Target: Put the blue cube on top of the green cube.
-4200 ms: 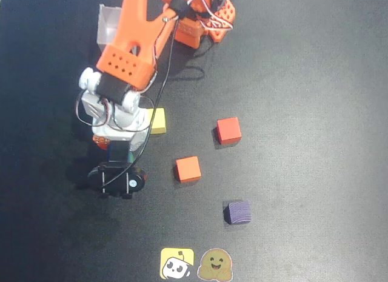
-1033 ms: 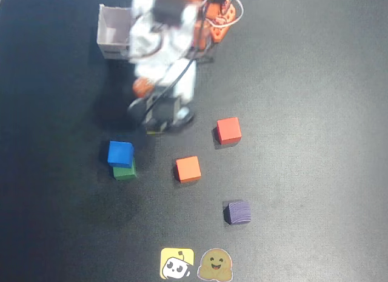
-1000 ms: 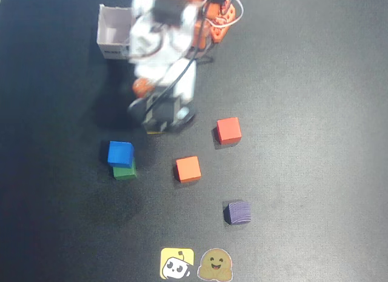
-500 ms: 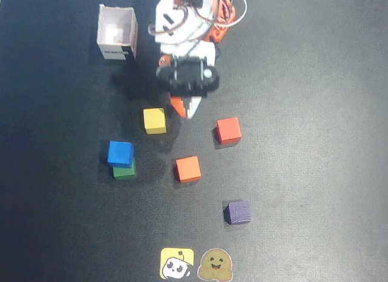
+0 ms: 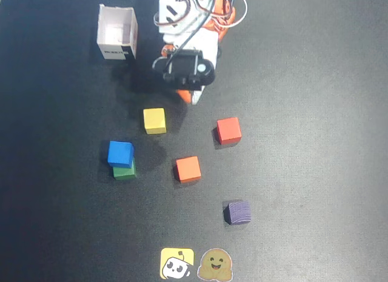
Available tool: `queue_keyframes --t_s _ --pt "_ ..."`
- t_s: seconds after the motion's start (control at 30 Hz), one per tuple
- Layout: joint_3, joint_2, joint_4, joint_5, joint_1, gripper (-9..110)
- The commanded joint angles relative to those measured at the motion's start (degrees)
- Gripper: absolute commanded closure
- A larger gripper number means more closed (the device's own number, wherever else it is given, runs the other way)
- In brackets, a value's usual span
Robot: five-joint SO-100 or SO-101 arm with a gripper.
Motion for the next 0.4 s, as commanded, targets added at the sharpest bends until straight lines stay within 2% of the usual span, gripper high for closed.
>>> queue_keyframes --t_s 0.0,0.37 --pt "0.0 0.62 2.81 0.53 0.0 101" --pt "0.0 0.62 3.78 -9.23 -0.26 101"
